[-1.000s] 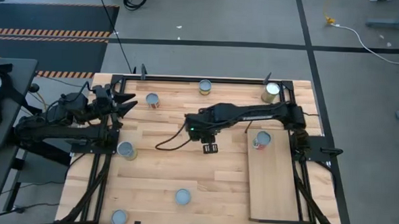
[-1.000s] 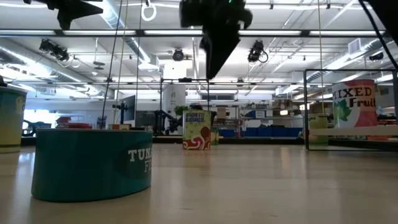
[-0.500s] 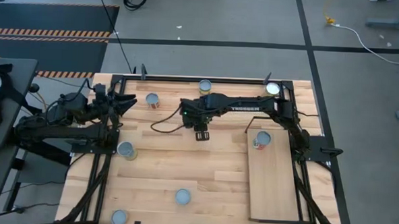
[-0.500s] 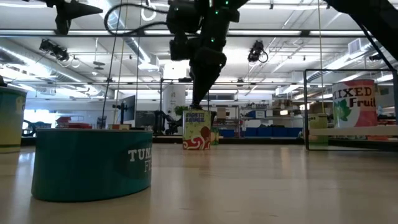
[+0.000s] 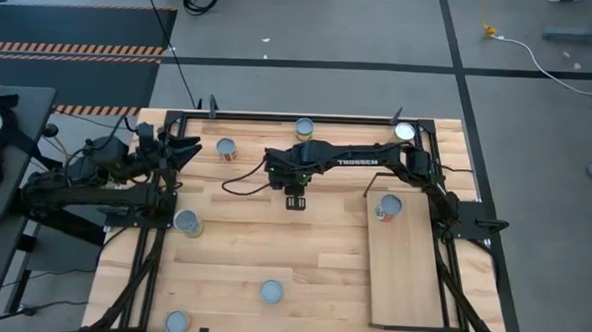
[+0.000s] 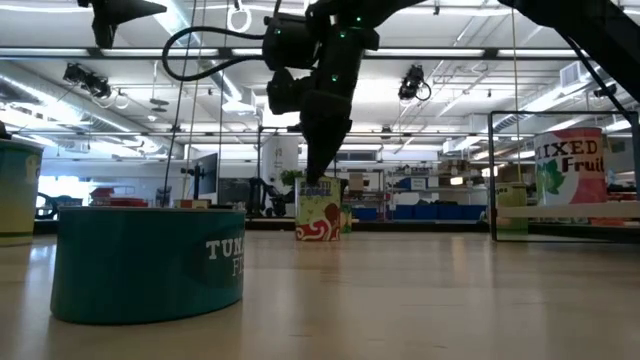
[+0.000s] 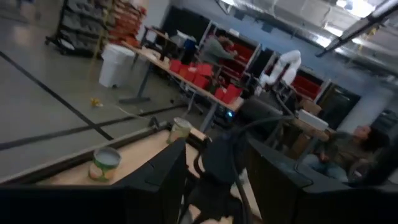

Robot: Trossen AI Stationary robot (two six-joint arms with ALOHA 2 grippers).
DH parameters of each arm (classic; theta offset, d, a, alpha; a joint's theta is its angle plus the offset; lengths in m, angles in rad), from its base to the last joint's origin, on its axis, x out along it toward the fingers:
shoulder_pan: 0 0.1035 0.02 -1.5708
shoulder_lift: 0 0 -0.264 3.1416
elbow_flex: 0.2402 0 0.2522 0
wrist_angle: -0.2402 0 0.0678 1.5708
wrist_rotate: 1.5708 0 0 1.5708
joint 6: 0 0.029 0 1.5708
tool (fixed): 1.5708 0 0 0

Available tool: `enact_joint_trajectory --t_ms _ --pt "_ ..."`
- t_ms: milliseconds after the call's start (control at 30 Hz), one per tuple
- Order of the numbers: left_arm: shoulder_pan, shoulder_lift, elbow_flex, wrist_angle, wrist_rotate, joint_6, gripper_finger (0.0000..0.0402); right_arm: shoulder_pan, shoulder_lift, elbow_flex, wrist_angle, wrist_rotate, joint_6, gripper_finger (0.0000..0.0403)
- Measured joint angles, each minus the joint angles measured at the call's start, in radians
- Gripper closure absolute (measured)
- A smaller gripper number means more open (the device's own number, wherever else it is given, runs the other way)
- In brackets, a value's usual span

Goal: Pick and place cans onto a shelf
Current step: Put the canned spaghetti sauce on the shelf

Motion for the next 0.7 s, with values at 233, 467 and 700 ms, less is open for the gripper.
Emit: enact_joint_trajectory --t_ms 233,467,700 --pt "0.0 0.0 0.0 0.071 -0.018 -0.038 0.0233 -0.004 -0.007 0.0 -0.038 -0.041 0.144 0.0388" --pt "-0.001 0.002 0.0 0.07 0.0 -0.059 0.0233 0.031 -0.11 -0.002 -0.149 -0.064 0.321 0.0393" --pt "-0.001 0.002 0.0 0.07 0.0 -0.06 0.0233 0.1 -0.349 -0.002 -0.399 -0.268 0.579 0.0393"
